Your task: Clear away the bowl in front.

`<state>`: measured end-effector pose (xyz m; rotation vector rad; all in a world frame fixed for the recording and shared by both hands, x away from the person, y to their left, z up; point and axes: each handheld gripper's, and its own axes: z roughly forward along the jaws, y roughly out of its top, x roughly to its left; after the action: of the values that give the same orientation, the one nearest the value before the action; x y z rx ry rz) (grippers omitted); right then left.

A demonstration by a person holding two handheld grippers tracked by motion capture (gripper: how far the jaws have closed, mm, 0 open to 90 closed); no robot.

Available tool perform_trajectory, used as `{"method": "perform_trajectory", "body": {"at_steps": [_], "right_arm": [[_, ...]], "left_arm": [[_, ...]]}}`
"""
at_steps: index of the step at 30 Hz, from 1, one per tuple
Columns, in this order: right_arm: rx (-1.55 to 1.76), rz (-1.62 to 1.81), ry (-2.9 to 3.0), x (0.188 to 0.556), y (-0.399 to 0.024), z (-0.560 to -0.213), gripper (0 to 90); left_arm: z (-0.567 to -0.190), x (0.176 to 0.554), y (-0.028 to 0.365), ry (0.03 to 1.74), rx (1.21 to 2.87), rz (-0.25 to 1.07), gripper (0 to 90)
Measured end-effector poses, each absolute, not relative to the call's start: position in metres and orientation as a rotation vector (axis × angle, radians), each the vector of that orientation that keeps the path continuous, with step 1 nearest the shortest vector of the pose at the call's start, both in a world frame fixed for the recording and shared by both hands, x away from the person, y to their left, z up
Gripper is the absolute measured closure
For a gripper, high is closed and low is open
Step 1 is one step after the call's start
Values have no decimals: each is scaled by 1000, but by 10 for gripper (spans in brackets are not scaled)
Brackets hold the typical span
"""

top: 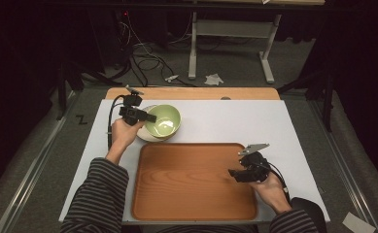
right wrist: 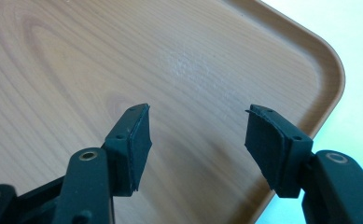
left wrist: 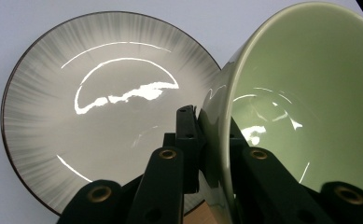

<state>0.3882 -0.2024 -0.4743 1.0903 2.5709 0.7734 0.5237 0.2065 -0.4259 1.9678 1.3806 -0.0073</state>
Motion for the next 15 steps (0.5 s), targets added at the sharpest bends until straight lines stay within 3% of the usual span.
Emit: {"method": "perform_trajectory", "body": {"at_steps": [15], "right_arm": [[1092, 773, 2570, 388, -203, -474, 418]], "left_arm": [[-404, 508, 174, 1231, 2057, 1, 837]]}}
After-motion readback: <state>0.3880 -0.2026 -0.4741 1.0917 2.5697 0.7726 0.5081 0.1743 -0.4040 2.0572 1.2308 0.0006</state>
